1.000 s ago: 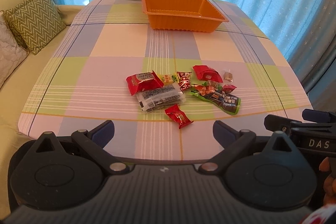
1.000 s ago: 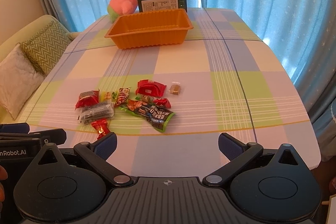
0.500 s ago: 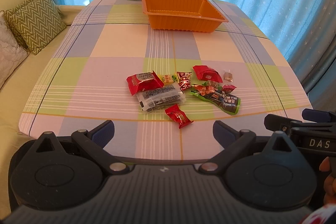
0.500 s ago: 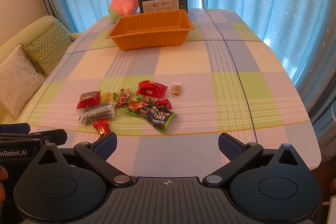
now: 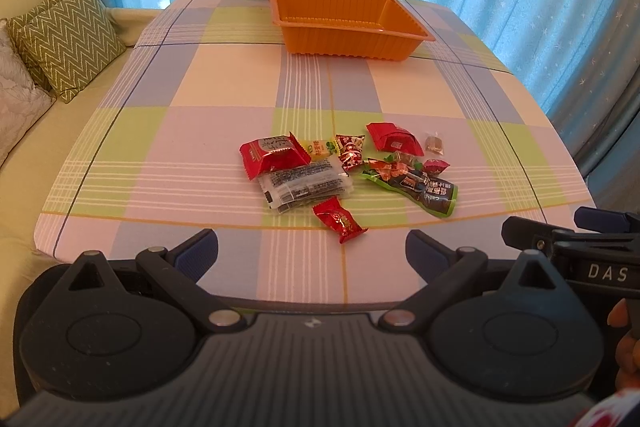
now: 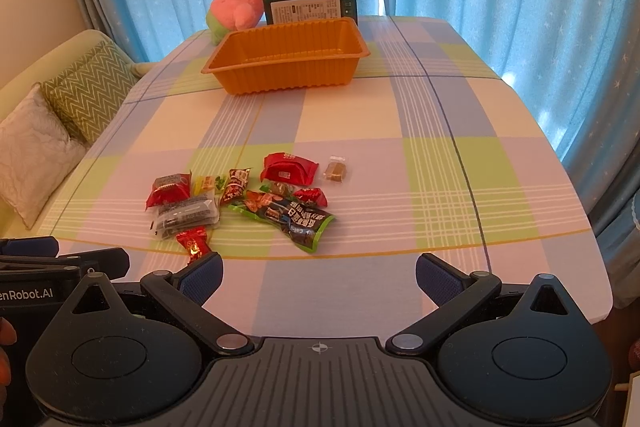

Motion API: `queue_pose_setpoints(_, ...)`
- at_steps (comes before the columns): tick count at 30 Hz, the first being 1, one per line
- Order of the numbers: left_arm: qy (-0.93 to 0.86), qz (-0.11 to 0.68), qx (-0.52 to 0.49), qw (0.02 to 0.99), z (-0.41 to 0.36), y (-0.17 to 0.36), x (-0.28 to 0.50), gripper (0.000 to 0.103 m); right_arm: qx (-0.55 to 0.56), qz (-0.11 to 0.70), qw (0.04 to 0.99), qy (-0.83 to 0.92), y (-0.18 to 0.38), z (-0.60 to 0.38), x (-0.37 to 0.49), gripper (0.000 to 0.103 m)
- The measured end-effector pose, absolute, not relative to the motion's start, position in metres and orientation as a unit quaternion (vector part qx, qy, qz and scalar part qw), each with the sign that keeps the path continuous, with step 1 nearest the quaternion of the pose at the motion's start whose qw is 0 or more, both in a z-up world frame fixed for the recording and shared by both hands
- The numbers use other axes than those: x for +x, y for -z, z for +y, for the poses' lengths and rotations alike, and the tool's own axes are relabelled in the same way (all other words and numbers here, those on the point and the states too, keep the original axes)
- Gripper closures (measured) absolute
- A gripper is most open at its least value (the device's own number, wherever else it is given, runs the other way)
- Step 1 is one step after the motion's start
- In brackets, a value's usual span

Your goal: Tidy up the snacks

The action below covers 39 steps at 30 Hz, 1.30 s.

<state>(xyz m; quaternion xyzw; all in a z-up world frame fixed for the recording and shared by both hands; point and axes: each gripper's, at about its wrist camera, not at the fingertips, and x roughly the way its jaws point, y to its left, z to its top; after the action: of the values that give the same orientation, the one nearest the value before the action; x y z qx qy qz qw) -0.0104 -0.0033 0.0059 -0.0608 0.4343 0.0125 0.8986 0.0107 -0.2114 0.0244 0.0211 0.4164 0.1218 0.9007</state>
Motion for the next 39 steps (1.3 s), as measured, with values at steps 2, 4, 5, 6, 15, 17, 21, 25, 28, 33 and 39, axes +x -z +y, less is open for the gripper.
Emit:
queue_pose_setpoints(2, -0.013, 0.434, -0.061, 0.899, -0.004, -0.006, -0.01, 0.004, 0.021, 0.416, 0.901, -0.121, -0.024, -0.211, 0.011, 0.001)
queue_pose_setpoints(4, -0.013, 0.434, -0.061, 0.899, -0.004, -0.006, -0.011, 0.004, 0.021, 0.417, 0.901, -0.122, -0.024, -0.211, 0.011, 0.001)
queue_pose_setpoints(5, -0.013, 0.434, -0.061, 0.898, -0.004, -0.005, -0.01, 0.004, 0.021, 0.417, 0.901, -0.121, -0.024, -0.211, 0.011, 0.001)
queue_pose_setpoints(6, -0.013, 0.435, -0.062, 0.898, -0.004, -0.005, -0.011, 0.004, 0.021, 0.416, 0.901, -0.121, -0.024, -0.211, 0.011, 0.001)
queue_pose_setpoints(15, -0.013, 0.435, -0.062, 0.898, -0.004, -0.005, -0.01, 0.004, 0.021, 0.416, 0.901, -0.121, -0.024, -0.211, 0.011, 0.001)
queue_pose_setpoints(17, -0.013, 0.435, -0.061, 0.898, -0.004, -0.005, -0.01, 0.004, 0.021, 0.416, 0.901, -0.121, -0.024, -0.211, 0.011, 0.001)
queue_pose_setpoints(21, -0.013, 0.435, -0.061, 0.898, -0.003, -0.005, -0.01, 0.004, 0.021, 0.416, 0.901, -0.121, -0.024, -0.212, 0.011, 0.001)
queue_pose_setpoints(25, -0.012, 0.438, -0.061, 0.897, -0.005, -0.003, -0.009, 0.007, 0.022, 0.415, 0.902, -0.119, -0.022, -0.213, 0.011, 0.001)
queue_pose_setpoints(28, -0.009, 0.44, -0.06, 0.896, -0.009, 0.0, -0.005, 0.009, 0.026, 0.415, 0.903, -0.112, -0.018, -0.217, 0.014, 0.001)
queue_pose_setpoints(33, -0.011, 0.444, -0.072, 0.893, -0.015, 0.011, 0.006, 0.012, 0.028, 0.411, 0.904, -0.116, -0.009, -0.223, 0.024, 0.001)
queue_pose_setpoints(39, -0.016, 0.452, -0.09, 0.888, -0.018, 0.031, 0.028, 0.019, 0.032, 0.409, 0.903, -0.13, 0.003, -0.226, 0.041, 0.001)
